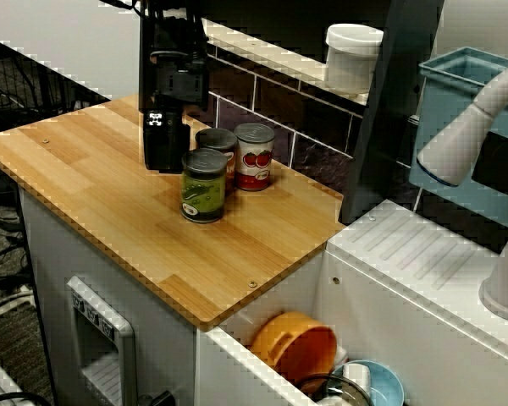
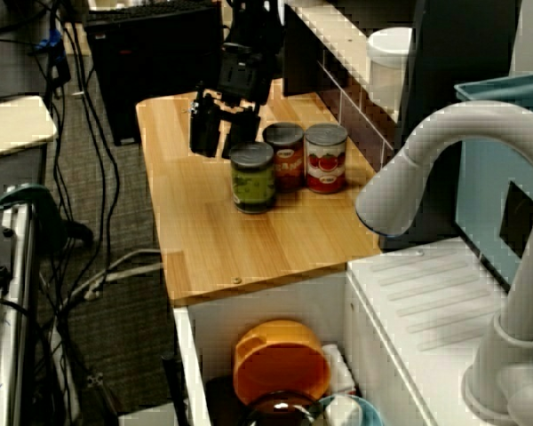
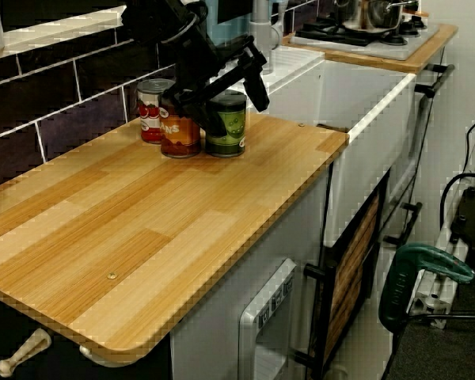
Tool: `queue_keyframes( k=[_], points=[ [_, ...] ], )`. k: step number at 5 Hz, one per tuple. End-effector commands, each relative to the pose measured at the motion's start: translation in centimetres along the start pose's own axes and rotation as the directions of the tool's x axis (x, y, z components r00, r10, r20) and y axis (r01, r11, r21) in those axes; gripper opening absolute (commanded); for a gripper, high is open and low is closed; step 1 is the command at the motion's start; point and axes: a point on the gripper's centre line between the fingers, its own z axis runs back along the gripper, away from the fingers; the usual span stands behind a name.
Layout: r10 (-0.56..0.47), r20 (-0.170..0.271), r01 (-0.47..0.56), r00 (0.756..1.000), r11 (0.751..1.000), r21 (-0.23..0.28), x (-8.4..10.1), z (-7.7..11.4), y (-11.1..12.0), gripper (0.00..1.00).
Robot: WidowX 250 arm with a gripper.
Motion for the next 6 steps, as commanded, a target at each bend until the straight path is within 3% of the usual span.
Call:
queue_keyframes(
  k=[1, 4, 6],
  points=[
    [0.011, -0.004, -0.011, 1.0, 1.0, -0.018, 2.9, -0.7, -1.9, 1.0],
    [0.015, -0.036, -0.019, 0.999, 0.993, -0.114, 4.8, -1.6, -3.6, 1.0],
    [0.074, -0.017, -0.075, 0.997, 0.993, -0.094, 3.7, -0.7, -3.5, 1.0]
  ],
)
